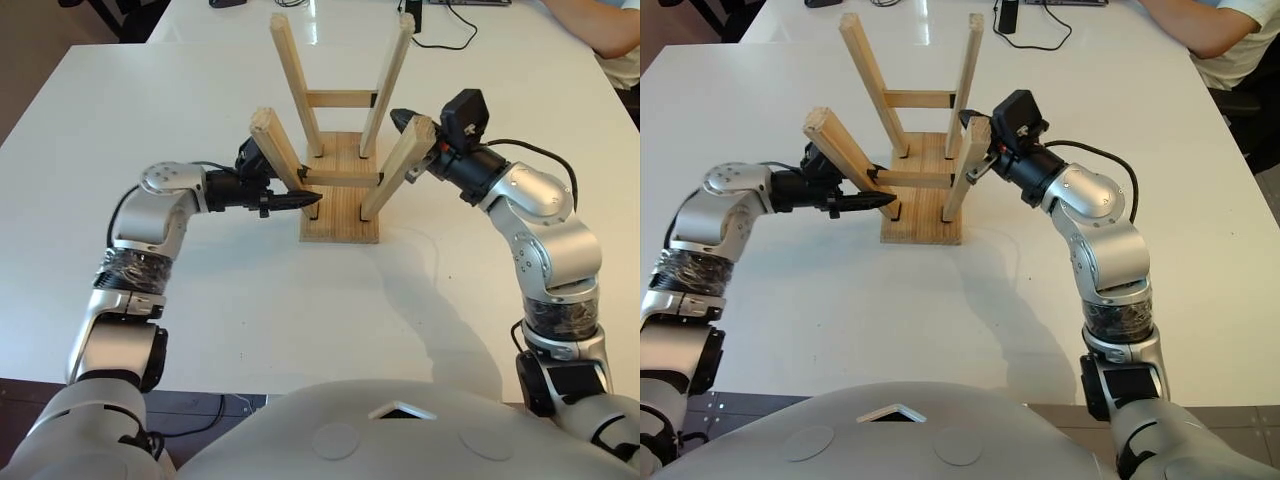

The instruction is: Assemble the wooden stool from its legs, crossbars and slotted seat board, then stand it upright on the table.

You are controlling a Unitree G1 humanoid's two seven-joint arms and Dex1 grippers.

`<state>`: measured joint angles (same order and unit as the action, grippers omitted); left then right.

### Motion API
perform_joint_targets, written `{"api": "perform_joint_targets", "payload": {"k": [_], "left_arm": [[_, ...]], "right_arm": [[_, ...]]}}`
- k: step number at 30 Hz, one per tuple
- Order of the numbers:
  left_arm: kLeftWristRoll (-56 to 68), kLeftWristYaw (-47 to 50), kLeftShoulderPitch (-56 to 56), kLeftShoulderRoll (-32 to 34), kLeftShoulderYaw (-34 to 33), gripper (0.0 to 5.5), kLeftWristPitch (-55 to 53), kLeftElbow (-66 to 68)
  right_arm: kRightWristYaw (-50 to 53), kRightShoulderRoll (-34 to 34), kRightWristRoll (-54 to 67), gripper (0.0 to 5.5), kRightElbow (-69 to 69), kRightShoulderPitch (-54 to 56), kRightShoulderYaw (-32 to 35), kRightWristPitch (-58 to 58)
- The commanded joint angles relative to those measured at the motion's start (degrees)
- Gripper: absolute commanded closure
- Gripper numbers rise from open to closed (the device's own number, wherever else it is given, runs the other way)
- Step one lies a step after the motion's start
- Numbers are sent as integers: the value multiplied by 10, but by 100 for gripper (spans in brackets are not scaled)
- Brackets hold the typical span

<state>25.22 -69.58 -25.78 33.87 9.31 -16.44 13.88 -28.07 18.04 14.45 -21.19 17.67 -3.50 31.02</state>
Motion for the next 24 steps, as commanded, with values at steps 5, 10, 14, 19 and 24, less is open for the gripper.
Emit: {"api": "perform_joint_targets", "payload": {"k": [5,10,14,19,24], "left_arm": [[-56,121,58,14,-63,208,25,-139],[-61,205,155,19,-119,208,-3,-279],[11,314,233,-25,-172,208,-105,-441],[334,501,426,-139,-237,222,-196,-610],[328,664,411,-192,-299,293,-173,-553]], "right_arm": [[93,-24,-36,495,22,7,42,-35],[123,-26,-21,495,-42,-24,75,-11],[161,-32,-7,495,-81,-26,118,21],[196,-25,-50,550,-144,-114,79,57],[265,-62,-150,550,-171,-156,-65,36]]}}
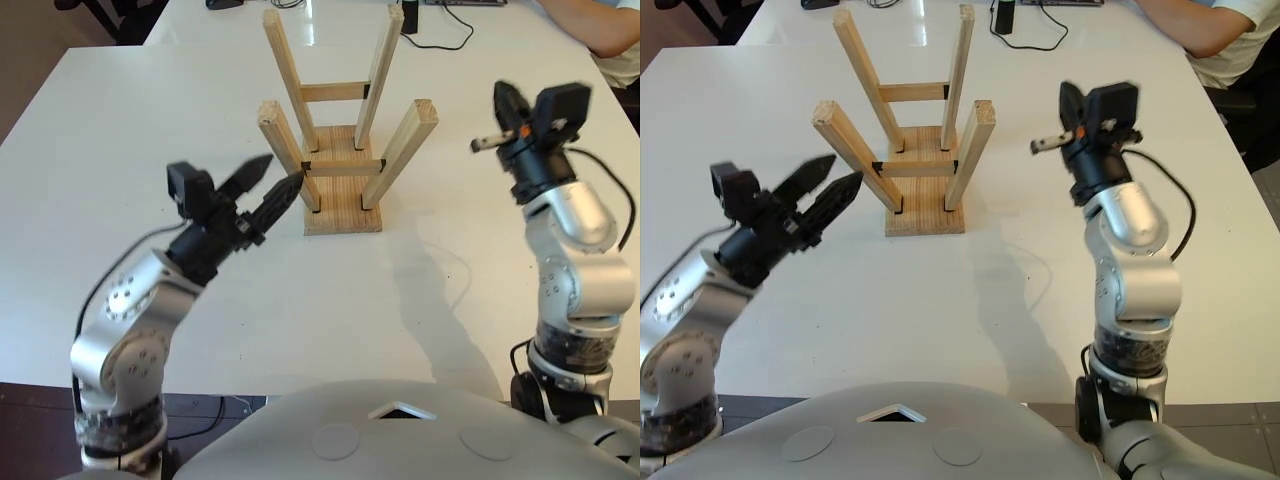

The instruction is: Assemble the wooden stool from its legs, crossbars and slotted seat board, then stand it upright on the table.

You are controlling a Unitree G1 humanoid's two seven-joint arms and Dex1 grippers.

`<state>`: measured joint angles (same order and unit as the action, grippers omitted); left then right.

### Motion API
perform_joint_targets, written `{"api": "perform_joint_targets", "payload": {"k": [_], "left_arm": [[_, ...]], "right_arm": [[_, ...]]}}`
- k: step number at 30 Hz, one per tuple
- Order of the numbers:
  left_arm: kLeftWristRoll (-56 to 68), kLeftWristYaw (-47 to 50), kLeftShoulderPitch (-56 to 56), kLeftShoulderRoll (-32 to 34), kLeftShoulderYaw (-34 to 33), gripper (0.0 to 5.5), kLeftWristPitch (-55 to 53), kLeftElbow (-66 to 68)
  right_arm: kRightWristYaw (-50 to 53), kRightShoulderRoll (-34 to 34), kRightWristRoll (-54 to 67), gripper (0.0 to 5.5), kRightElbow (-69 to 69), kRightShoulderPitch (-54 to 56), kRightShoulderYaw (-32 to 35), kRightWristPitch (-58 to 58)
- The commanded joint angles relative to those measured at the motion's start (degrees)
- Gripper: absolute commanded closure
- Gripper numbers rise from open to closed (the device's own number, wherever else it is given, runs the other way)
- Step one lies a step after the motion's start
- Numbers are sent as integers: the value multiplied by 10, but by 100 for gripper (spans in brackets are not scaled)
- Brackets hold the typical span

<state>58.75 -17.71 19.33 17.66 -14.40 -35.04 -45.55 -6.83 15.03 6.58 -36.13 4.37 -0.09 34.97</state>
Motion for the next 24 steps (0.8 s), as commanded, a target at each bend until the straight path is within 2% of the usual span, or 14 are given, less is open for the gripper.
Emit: {"api": "perform_joint_targets", "payload": {"k": [1,3,7,8,12,16,19,22,24], "left_arm": [[-41,183,-74,-38,-71,311,30,56],[-150,215,-105,-36,-37,344,64,56],[-353,258,-144,-36,122,400,93,62],[-387,270,-164,-47,153,400,94,74],[-476,284,-205,-74,239,471,83,92],[-515,290,-196,-88,267,540,47,72],[-541,296,-192,-102,273,548,34,75],[-564,309,-191,-115,254,548,30,84],[-590,339,-174,-125,216,548,28,74]], "right_arm": [[74,-46,-90,550,-19,-26,-111,-4],[97,-58,-120,550,-7,-22,-121,-7],[108,-63,-144,550,11,-12,-109,-2],[107,-59,-150,550,15,-11,-109,-6],[94,-56,-177,550,25,13,-134,-23],[66,-74,-194,550,13,39,-200,-10],[61,-83,-209,550,33,52,-221,-8],[64,-81,-220,550,43,44,-211,-13],[95,-80,-241,550,34,40,-158,-4]]}}
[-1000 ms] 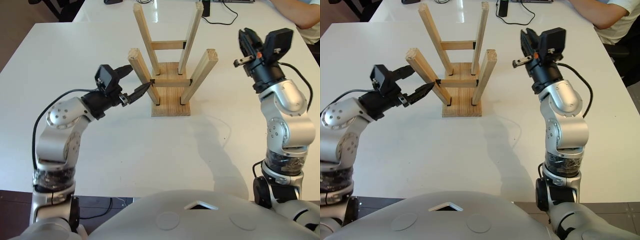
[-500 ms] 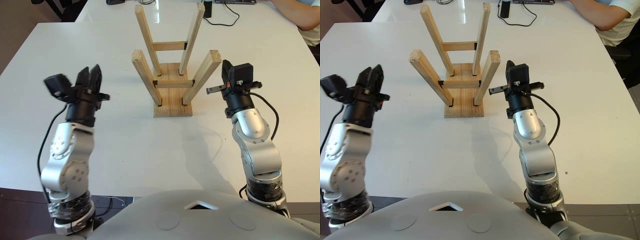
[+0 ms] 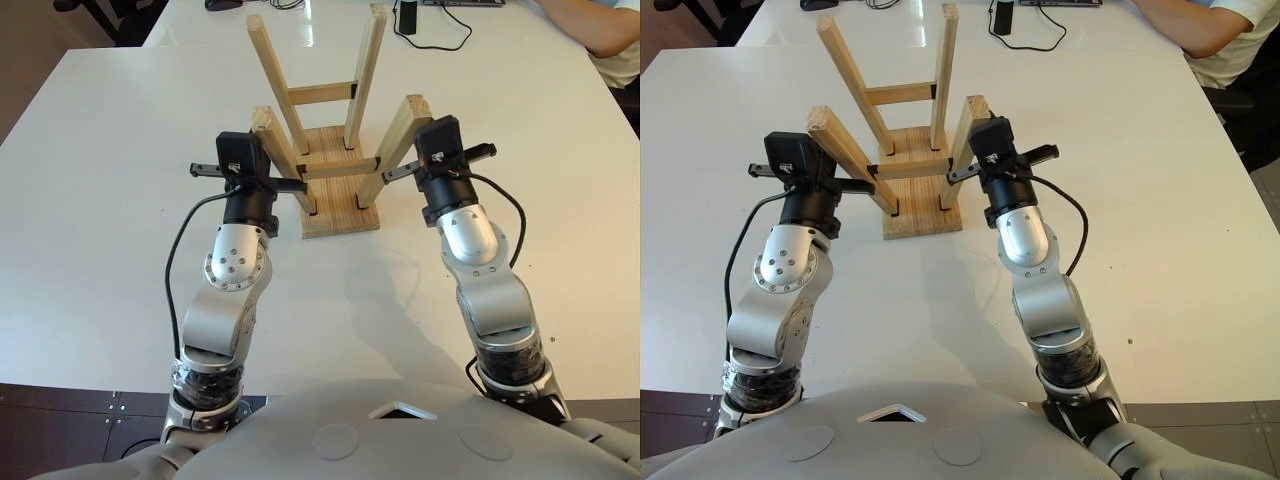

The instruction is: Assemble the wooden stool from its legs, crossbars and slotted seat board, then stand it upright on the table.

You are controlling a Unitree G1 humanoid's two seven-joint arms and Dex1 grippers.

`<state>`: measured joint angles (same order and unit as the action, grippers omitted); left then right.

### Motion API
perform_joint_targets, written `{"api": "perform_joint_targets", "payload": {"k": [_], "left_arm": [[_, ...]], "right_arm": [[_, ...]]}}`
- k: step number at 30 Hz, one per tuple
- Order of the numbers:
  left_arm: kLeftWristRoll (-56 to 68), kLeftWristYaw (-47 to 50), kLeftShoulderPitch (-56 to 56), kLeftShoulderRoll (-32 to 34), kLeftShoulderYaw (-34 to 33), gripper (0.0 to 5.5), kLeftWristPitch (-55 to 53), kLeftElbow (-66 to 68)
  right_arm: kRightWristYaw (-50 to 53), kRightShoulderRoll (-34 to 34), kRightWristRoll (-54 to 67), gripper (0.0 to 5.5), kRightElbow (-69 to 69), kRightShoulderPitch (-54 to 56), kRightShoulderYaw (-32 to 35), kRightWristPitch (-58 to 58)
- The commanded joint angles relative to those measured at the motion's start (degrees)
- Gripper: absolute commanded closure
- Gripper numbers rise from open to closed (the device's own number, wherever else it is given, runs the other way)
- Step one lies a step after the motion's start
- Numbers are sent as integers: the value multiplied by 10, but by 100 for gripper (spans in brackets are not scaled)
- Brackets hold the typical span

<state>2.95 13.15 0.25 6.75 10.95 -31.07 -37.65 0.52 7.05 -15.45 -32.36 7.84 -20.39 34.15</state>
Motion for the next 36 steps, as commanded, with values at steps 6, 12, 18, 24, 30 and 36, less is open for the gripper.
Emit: {"api": "perform_joint_targets", "payload": {"k": [6,12,18,24,30,36], "left_arm": [[-84,37,98,-11,-120,548,-30,-84],[-26,-106,-18,-56,105,548,-18,-2],[-35,-108,-8,-54,86,548,-17,6],[-44,-30,19,-71,-80,548,-70,4],[208,-64,-280,-24,-387,548,-256,77],[445,-108,-533,-5,-427,548,-396,135]], "right_arm": [[39,28,-49,550,-34,-6,173,34],[-81,-30,-38,550,-14,36,-125,6],[-79,-31,-59,550,-22,16,-108,23],[-70,-6,-11,550,3,9,83,28],[-212,43,265,550,110,263,336,127],[-285,38,428,550,72,382,332,211]]}}
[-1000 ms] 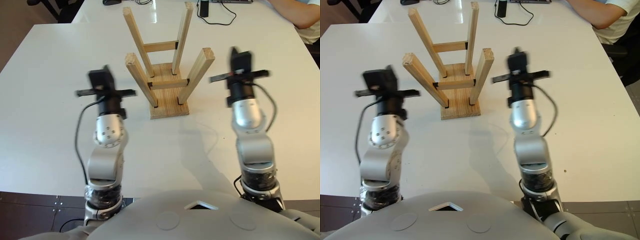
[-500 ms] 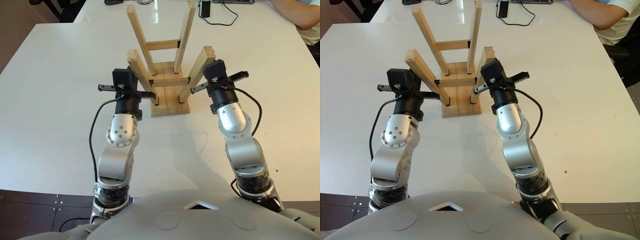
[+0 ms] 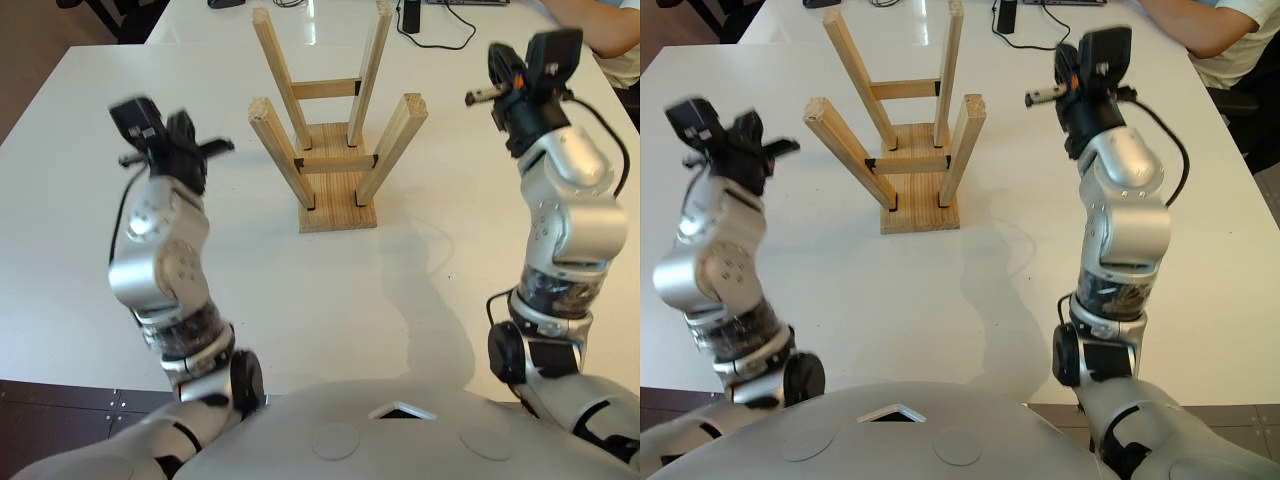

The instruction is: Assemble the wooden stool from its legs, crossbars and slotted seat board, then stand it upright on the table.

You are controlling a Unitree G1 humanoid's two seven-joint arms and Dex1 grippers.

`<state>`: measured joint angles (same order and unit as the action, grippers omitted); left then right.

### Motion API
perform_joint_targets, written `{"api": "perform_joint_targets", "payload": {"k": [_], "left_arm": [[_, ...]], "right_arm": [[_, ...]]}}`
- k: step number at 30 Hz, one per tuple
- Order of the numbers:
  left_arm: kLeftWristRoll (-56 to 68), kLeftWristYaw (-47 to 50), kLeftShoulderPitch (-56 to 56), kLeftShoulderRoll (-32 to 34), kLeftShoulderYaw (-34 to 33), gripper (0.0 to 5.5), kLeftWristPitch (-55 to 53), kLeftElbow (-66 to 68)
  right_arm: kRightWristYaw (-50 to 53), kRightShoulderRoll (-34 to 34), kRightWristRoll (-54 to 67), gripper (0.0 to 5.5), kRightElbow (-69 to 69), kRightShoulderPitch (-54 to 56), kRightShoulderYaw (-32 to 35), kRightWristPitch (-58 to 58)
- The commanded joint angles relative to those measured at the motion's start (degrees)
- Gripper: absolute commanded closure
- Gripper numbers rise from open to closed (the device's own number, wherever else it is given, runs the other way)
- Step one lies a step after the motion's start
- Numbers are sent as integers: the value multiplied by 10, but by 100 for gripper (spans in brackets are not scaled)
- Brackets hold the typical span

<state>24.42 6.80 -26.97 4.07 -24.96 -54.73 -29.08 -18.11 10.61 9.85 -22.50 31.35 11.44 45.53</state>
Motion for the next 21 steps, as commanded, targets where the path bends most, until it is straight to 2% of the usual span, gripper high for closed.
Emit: {"api": "perform_joint_targets", "payload": {"k": [1,5,12,15,17,19,21], "left_arm": [[241,-44,-267,17,-65,548,-177,55],[289,-21,-266,11,-79,548,-252,65],[367,19,-266,5,-116,548,-306,53],[364,30,-167,-22,-118,548,-347,55],[342,22,-62,-43,-88,548,-351,72],[328,9,-8,-46,-54,548,-334,80],[327,1,2,-41,-39,548,-315,85]], "right_arm": [[-101,7,171,550,-21,142,3,96],[-96,12,179,550,-5,122,-21,102],[-56,10,252,550,-37,139,9,135],[-58,27,212,550,-12,55,-62,113],[-66,42,169,550,27,-22,-131,81],[-65,37,165,550,34,-48,-157,73],[-65,29,176,550,33,-38,-156,69]]}}
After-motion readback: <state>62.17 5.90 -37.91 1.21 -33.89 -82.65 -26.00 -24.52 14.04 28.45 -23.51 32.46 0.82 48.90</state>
